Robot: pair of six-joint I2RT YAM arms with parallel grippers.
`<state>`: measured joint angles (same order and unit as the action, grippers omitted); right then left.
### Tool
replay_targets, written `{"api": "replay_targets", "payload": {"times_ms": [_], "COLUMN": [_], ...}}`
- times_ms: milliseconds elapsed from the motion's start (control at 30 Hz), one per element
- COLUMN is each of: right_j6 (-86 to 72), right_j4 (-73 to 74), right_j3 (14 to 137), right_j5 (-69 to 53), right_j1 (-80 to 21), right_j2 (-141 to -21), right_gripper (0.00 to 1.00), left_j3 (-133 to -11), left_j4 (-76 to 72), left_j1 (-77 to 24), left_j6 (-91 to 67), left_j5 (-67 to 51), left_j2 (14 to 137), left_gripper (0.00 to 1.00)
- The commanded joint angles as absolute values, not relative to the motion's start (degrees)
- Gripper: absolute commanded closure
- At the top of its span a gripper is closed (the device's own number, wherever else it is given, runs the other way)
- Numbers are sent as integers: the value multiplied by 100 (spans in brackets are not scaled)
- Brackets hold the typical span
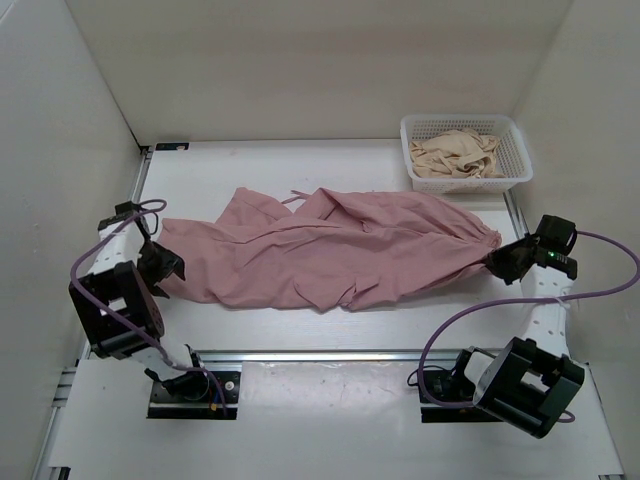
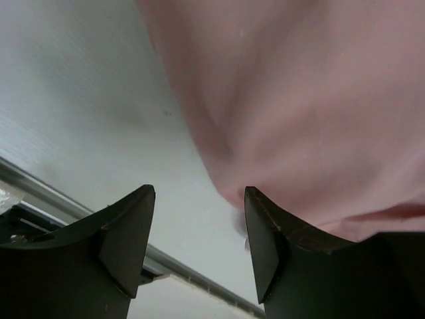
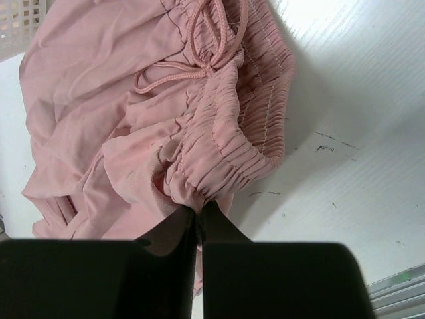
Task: Fold and stack the trousers
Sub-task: Flatten the trousers out
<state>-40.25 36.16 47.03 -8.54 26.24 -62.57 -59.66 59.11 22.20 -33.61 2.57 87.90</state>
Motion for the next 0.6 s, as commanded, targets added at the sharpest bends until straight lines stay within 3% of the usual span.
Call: {"api": "replay_targets", "payload": {"times_ms": [0,267,567], "right_j6": [-3937,-3937,-3937], "right_j4": [3560,3612,3612], "right_j3": [4720,4781,4843], "right_j5": [-905,-958,-1020], "right_j1": [2619,2619,2619], "right_j2": [-6126,-6126,-6126], "right_gripper": [100,100,100], "left_j3": [-5977,-6591,-6592], "left_j4": [5248,5378,5300], "left_j1": [2320,2373,2373], "left_j6": [-3683,-3885,-3542], "left_j5": [633,1081,985], "left_j2": [9034,9966,9809], "left_gripper": [32,32,28]}}
